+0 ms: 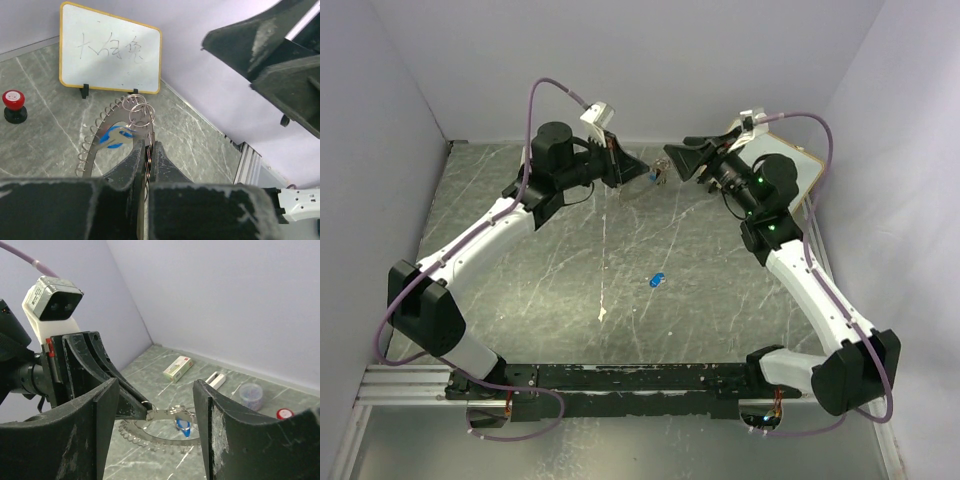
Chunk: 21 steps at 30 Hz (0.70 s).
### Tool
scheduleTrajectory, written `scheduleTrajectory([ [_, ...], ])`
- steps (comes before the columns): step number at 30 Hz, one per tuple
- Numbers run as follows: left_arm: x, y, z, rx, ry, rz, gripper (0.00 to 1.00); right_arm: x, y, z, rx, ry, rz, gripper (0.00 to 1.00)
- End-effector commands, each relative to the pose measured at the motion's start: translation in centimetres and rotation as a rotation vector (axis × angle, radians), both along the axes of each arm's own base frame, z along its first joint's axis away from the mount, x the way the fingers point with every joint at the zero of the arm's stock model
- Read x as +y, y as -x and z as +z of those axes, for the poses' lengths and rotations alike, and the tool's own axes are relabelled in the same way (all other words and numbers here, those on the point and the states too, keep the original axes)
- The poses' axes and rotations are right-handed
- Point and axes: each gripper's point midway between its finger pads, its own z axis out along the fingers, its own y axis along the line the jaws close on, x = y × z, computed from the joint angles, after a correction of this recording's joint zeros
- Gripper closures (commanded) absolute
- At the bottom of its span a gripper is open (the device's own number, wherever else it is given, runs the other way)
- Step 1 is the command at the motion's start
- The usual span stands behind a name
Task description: Put the keys on the keyring
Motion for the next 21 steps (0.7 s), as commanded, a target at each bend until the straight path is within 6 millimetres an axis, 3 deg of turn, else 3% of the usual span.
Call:
scheduleTrajectory([
  [1,0.9,-0.8,4.4,-0.033,0.077,0.054,0.93,-2.1,0.2,1.2,-0.027,0.04,-0.106,0.39],
  [6,2.1,-1.7,5.4,-0.03,0.095,0.088,0.93,-4.0,0.1,-1.6,0.043,0.13,-0.204,0.4],
  [10,3.7,-2.8,5.5,-0.03,0.095,0.136,0.93,-4.3,0.5,-5.2,0.143,0.209,-0.199,0.49],
  [15,6.1,-4.1,4.0,-0.016,0.074,0.21,0.93,-1.9,3.0,-13.2,0.355,0.331,0.009,0.51],
  [16,6.5,-4.2,3.8,-0.017,0.073,0.219,0.93,-1.6,4.0,-16.0,0.429,0.365,0.053,0.51],
  [18,7.1,-4.3,3.2,-0.013,0.068,0.229,0.93,-1.0,5.8,-19.8,0.533,0.41,0.099,0.52],
  [21,7.5,-4.2,2.5,-0.006,0.059,0.233,0.93,-0.5,8.3,-23.6,0.64,0.44,0.099,0.53],
])
